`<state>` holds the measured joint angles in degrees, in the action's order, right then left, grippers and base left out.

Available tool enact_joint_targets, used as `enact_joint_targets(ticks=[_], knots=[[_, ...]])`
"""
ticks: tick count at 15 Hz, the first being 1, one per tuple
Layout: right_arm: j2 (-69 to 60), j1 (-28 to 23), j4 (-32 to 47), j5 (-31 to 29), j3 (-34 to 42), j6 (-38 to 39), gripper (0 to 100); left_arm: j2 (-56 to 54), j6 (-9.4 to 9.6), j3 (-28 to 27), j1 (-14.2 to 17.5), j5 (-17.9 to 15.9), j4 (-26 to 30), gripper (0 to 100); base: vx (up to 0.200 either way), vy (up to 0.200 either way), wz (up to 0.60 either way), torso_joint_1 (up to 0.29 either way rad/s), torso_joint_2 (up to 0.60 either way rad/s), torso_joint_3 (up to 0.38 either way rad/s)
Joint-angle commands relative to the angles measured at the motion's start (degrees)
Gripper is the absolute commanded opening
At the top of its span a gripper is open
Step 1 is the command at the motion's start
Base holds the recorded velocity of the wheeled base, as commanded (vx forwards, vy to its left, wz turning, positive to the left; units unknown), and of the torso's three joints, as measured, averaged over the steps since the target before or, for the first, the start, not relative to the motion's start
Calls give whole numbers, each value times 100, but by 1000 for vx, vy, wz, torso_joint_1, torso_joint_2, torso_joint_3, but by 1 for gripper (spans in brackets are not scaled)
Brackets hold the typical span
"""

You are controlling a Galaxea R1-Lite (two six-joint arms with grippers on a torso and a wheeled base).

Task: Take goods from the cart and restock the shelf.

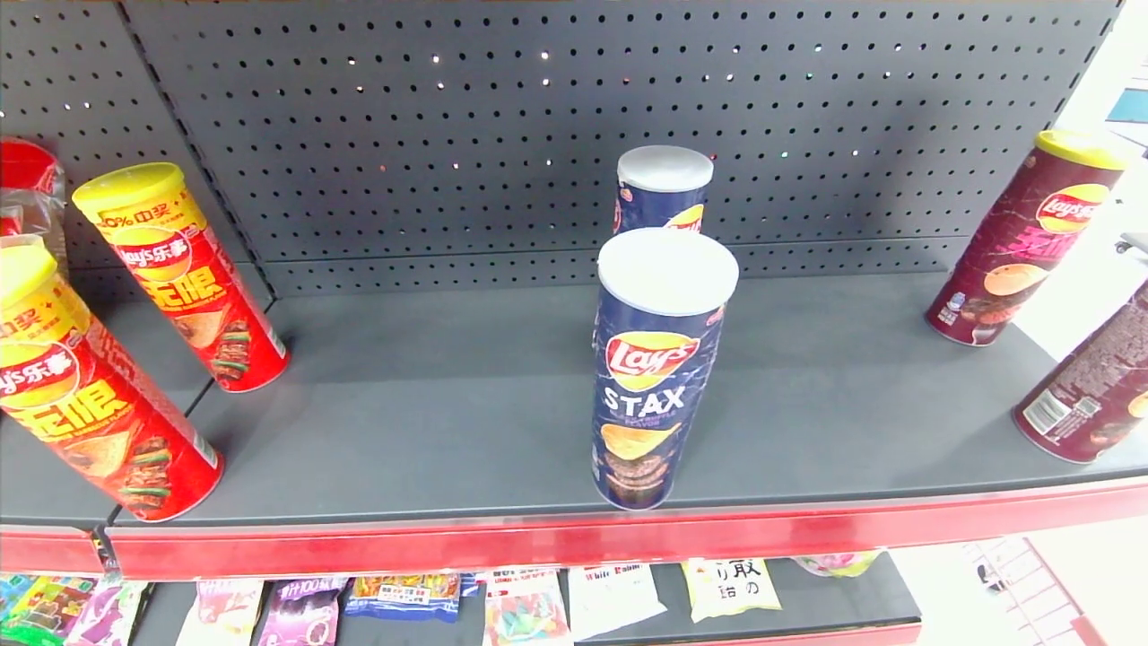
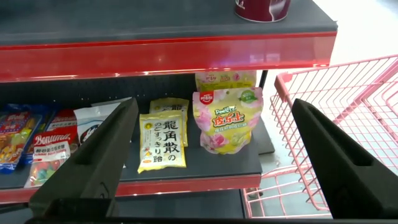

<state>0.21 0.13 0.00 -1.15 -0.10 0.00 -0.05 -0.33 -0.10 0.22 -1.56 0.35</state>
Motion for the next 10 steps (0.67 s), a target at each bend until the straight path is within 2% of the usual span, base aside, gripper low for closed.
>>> enact_joint_targets(ticks=[1,10], knots=[[-3,4,0,0,1,0,100,5,-2,1,4,-2,0,100,0,0,0,0,0,0],[-3,-5,0,0,1,0,100,5,7,1,-4,-2,0,100,0,0,0,0,0,0]])
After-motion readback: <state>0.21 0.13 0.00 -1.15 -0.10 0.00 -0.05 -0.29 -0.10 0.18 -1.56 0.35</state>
